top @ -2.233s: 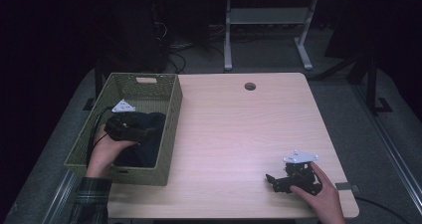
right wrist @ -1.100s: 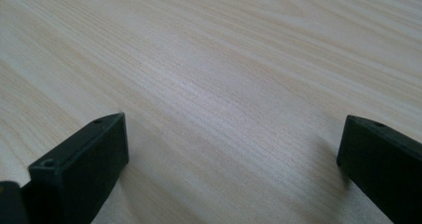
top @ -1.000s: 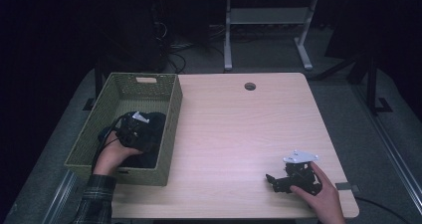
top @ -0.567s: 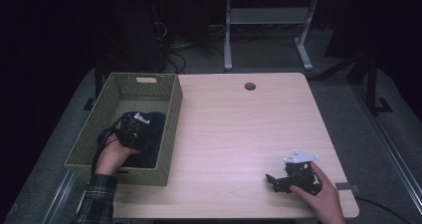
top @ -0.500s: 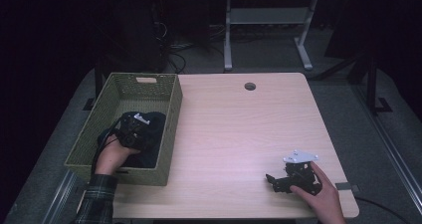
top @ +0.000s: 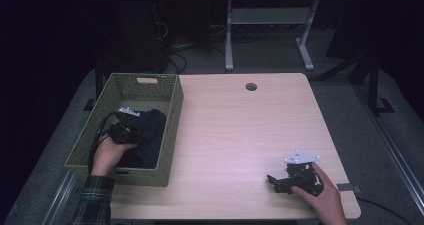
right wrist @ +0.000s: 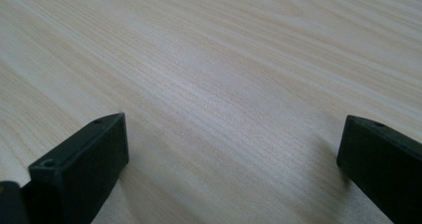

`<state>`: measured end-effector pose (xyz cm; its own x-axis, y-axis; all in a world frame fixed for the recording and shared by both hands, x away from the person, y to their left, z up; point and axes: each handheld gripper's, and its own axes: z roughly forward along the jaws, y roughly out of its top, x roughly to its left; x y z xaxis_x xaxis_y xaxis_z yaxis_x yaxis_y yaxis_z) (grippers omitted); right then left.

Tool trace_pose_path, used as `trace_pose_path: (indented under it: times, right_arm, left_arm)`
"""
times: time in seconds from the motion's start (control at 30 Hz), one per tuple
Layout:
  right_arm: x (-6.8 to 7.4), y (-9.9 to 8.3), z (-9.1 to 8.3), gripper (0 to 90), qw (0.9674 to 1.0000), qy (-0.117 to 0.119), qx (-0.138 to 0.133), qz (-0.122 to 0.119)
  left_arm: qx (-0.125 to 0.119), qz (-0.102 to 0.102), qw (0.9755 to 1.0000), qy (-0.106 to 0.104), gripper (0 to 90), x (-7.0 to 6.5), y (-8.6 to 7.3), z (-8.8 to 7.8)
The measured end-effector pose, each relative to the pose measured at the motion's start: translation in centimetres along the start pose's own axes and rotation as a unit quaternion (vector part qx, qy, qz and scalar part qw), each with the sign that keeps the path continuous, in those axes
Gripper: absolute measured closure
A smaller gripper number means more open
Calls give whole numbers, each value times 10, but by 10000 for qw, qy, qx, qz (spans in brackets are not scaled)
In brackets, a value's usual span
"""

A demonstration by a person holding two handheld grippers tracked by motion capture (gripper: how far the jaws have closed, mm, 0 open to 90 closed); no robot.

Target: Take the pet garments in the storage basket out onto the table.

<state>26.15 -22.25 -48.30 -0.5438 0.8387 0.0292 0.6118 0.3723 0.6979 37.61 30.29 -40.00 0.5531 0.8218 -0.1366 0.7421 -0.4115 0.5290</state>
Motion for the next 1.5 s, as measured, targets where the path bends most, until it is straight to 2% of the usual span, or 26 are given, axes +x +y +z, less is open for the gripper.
trace_pose_path:
  times: [0.07,0.1,0.23,0.27,0.3,0.33,0.37,0.43,0.5,0.53,0.73,0.87,0.93,0.97,1.0,1.03,1.07,1.1,1.13,1.33,1.37,1.4,1.43,1.47,1.5]
  right_arm:
    - [0,0,0,0,10000,4,1,3]
    - [0,0,0,0,10000,3,1,3]
    - [0,0,0,0,10000,2,2,2]
    - [0,0,0,0,10000,1,1,1]
    - [0,0,0,0,10000,1,1,1]
    - [0,0,0,0,10000,2,2,3]
    - [0,0,0,0,10000,2,2,3]
    - [0,0,0,0,10000,4,1,2]
    - [0,0,0,0,10000,3,1,1]
    - [0,0,0,0,10000,3,1,1]
    - [0,0,0,0,10000,2,2,0]
    - [0,0,0,0,10000,5,-2,-5]
    - [0,0,0,0,10000,5,-1,-6]
    - [0,0,0,0,10000,4,-2,-6]
    - [0,0,0,0,10000,4,-2,-6]
    - [0,0,0,0,10000,5,-1,-5]
    - [0,0,0,0,10000,5,-1,-5]
    - [0,0,0,0,10000,4,-1,-3]
    - [0,0,0,0,10000,5,-2,-6]
    - [0,0,0,0,10000,7,-3,-10]
    - [0,0,0,0,10000,7,-3,-10]
    - [0,0,0,0,10000,7,-3,-9]
    - [0,0,0,0,10000,6,-4,-10]
    - [0,0,0,0,10000,6,-4,-10]
    - [0,0,0,0,10000,8,-3,-11]
  left_arm:
    - [-245,-77,9996,-79,707,1,0,-5]
    - [-467,-137,9987,-130,708,3,0,-11]
    - [-792,-244,9963,-234,712,6,-1,-18]
    - [-1032,-304,9938,-295,713,8,-2,-23]
    - [-1032,-304,9938,-295,713,8,-2,-23]
    - [-1266,-388,9906,-351,714,9,-2,-27]
    - [-1266,-388,9906,-351,714,9,-2,-27]
    - [-1500,-449,9869,-400,714,10,-3,-32]
    - [-1780,-508,9815,-489,715,12,-4,-39]
    - [-1780,-508,9815,-489,715,12,-4,-39]
    - [-2102,-463,9744,-652,715,12,-4,-49]
    - [-2329,-452,9684,-776,715,10,-2,-57]
    - [-2360,-411,9676,-796,715,10,-1,-59]
    - [-2446,-360,9657,-796,715,7,0,-64]
    - [-2446,-360,9657,-796,715,7,0,-64]
    - [-2536,-276,9635,-808,715,6,2,-69]
    - [-2536,-276,9635,-808,715,6,2,-69]
    - [-2653,-249,9600,-861,715,4,3,-75]
    - [-2712,-224,9581,-897,715,3,4,-77]
    - [-2991,-23,9493,-967,715,-5,11,-93]
    - [-2991,-23,9493,-967,716,-5,11,-93]
    - [-3065,10,9466,-1002,716,-9,13,-97]
    - [-3104,40,9452,-1014,715,-10,15,-99]
    - [-3104,40,9452,-1014,716,-10,15,-99]
    - [-3146,59,9436,-1030,716,-12,16,-100]
